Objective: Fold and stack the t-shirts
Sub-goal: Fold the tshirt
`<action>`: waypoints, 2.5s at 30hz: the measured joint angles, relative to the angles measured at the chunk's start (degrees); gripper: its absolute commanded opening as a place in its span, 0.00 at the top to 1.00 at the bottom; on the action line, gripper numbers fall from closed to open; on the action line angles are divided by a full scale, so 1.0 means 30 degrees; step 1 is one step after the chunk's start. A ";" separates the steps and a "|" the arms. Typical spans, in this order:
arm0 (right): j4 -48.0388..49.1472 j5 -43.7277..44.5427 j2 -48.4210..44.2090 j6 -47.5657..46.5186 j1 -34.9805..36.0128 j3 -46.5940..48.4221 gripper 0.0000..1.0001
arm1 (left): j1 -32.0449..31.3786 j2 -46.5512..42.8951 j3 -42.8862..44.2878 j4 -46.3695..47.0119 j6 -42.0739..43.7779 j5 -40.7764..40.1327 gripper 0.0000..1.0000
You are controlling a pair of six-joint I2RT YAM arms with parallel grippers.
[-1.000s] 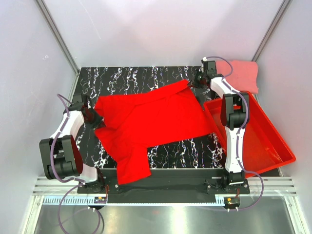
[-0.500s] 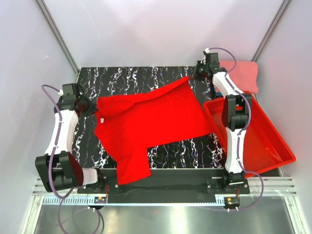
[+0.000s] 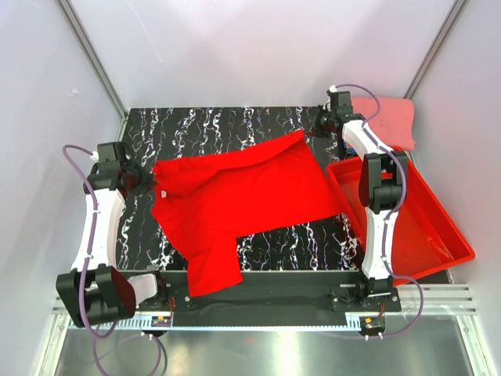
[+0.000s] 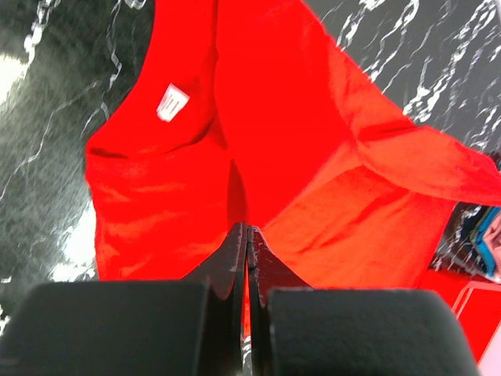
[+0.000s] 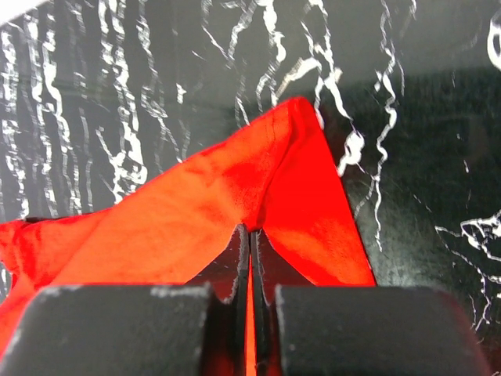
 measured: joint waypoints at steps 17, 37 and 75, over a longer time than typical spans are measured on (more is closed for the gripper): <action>0.0357 0.0408 -0.0044 0.0000 0.0000 -0.2033 1.00 | -0.0022 -0.1821 -0.4634 0.0044 0.0102 0.0969 1.00; -0.0248 0.0459 -0.0714 -0.0379 0.0000 -0.2011 1.00 | -0.0036 -0.2659 -0.4379 -0.0656 0.0306 -0.0219 1.00; -0.3621 0.1829 0.0583 -0.1086 -0.0022 -0.1450 0.89 | -0.0044 -0.2710 -0.6827 -0.0306 0.1268 0.1960 0.63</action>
